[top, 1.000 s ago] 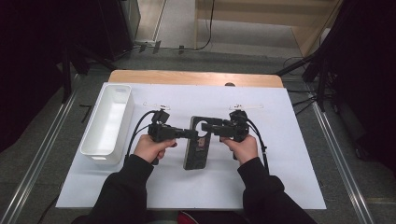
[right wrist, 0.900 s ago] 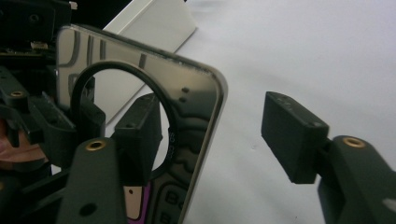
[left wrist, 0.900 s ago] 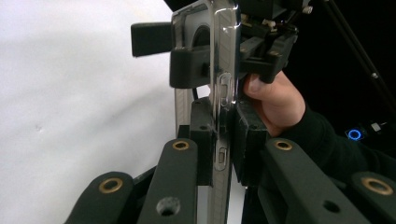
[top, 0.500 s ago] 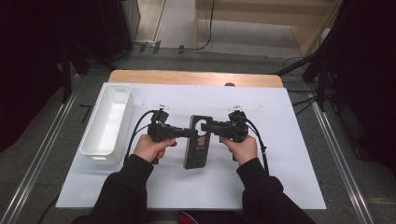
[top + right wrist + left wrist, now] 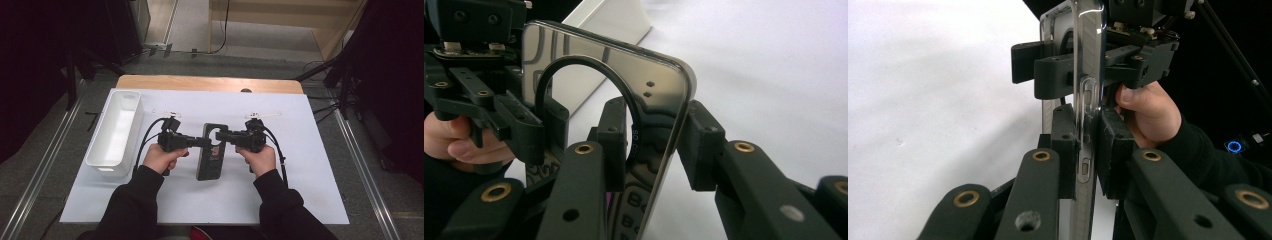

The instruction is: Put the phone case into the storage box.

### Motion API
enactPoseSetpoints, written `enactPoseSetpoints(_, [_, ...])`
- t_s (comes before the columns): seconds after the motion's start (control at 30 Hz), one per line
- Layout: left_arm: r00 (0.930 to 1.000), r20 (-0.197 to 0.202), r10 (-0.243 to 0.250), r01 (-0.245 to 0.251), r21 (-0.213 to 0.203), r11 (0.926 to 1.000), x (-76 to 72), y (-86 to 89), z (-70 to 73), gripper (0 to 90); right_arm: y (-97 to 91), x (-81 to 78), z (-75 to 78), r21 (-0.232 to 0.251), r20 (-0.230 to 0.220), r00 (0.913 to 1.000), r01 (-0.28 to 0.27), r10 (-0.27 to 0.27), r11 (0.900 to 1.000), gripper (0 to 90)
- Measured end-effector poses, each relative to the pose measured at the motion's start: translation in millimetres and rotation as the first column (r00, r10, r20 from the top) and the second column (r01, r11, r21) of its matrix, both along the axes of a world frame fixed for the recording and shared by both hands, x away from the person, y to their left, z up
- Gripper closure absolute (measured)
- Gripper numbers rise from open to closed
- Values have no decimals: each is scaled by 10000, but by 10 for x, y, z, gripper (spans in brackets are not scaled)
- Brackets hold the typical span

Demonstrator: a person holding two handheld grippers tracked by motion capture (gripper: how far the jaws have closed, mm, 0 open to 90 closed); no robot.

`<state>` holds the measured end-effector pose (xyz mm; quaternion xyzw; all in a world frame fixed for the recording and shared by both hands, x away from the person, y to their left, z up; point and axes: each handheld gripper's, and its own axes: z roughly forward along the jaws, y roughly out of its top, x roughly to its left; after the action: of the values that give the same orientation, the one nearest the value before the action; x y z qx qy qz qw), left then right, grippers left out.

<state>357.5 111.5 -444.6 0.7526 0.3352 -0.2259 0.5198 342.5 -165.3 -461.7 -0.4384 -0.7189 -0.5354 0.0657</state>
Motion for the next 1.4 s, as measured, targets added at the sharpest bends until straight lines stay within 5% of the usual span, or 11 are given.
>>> enactPoseSetpoints(0.67, [9995,298,77,-85,241,9997,-15,-17,7,798,-55,15,11,351,-202,9997,-161,168,9993,683])
enactPoseSetpoints(1.23, [9957,829,418,-466,568,9973,-31,-22,44,786,-33,32,60,151,-695,9975,105,-94,9998,700])
enactPoseSetpoints(1.4, [9891,1323,646,-743,703,9948,-65,-11,112,663,-16,28,102,-173,-590,9982,111,-121,9998,702])
